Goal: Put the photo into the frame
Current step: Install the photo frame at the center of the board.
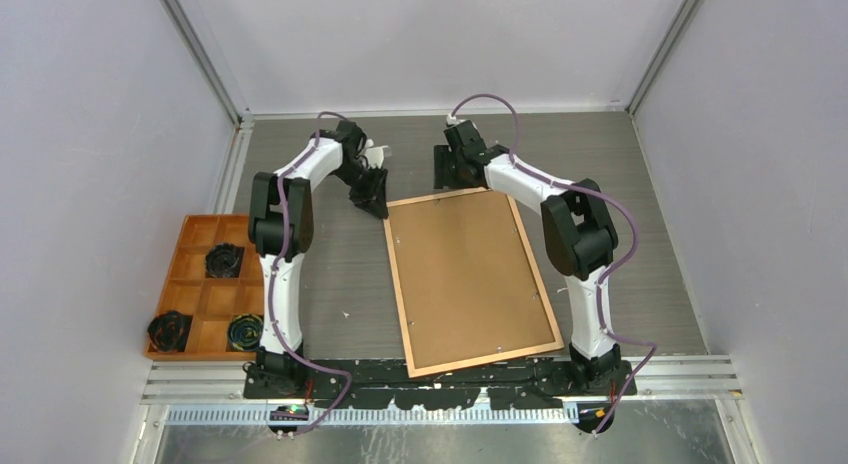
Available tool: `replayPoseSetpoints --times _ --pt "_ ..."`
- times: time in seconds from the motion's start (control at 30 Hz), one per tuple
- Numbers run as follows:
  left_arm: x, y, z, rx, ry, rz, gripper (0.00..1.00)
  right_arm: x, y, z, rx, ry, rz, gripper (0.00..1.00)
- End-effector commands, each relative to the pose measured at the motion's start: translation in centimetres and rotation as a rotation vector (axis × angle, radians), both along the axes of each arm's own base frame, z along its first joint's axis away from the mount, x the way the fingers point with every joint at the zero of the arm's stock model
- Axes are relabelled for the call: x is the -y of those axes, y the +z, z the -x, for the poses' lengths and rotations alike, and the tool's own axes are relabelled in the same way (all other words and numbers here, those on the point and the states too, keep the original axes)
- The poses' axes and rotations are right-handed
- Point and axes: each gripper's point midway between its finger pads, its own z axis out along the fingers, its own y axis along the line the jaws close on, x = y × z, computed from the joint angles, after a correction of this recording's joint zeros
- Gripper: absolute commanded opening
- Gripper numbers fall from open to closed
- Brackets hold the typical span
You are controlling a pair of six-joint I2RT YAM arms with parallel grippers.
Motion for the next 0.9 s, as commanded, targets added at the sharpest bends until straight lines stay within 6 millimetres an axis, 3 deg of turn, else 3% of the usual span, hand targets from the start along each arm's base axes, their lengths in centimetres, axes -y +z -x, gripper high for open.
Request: replayPoseSetpoints --times 0.0,0.27,0.5,0.87 --pt "-3.1 -4.5 -0.8 0.063 -0.025 -0.215 0.22 0.4 4.3 -1.0 0.12 0.048 0.081 0.62" --pt "-3.0 -4.4 -0.6 0.065 -0.035 -0.212 0.21 -1.0 3.5 -0.3 0.116 0.101 0.126 0.62" --pt "-2.8 -4.2 -0.6 0.069 -0.039 -0.205 0.21 -0.9 2.4 -0.8 0.117 0.093 0.179 0.61" --pt "-2.7 -4.2 -0.5 0.07 -0.042 -0.2 0.2 -2.0 1.0 -0.6 0.11 0.122 0.217 0.37"
